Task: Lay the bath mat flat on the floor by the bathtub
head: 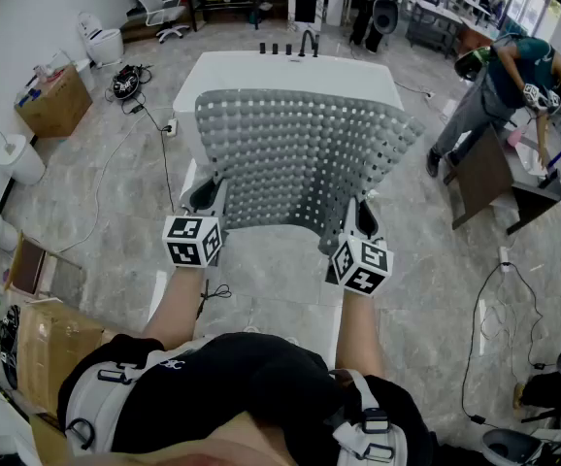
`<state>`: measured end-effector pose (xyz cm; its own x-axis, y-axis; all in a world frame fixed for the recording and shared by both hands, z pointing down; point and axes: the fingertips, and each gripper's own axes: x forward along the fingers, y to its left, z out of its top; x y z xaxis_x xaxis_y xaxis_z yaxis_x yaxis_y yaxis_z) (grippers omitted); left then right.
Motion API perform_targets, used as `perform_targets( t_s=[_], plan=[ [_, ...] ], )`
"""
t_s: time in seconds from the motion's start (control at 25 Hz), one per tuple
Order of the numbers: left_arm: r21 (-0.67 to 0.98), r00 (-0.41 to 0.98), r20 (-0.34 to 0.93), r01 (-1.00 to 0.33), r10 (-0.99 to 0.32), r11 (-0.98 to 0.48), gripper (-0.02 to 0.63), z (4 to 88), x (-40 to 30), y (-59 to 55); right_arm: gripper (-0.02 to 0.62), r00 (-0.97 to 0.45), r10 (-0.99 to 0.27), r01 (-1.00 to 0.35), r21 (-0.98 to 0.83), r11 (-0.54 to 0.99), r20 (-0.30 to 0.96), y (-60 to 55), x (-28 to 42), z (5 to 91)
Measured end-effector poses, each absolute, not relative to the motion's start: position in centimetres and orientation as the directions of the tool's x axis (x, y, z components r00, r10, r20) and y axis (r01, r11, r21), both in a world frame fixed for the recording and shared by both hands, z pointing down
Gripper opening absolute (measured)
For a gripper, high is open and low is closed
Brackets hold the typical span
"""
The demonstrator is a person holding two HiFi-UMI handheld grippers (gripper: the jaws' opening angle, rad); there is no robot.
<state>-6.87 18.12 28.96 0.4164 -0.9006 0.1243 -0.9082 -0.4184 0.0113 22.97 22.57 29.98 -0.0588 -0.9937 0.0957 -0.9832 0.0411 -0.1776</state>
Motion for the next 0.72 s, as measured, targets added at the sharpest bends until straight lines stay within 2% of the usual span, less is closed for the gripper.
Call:
perform_targets(
  t_s=[0.4, 0.72],
  plan=[
    [0.014, 0.413, 0.089, -0.911, -0.906, -0.413, 0.046, 27.5, -6.9, 19.1, 0.051, -0.064, -0.996, -0.983, -0.175, 0.052, 0.06, 23.7, 22.7, 28.9],
    [0.005, 0.419, 0.07, -0.908, -0.905, -0.42, 0.046, 26.9, -7.3, 19.5, 0.049, -0.041, -0.996, -0.988, -0.153, 0.028, 0.084, 23.6, 22.3, 29.1]
  ],
)
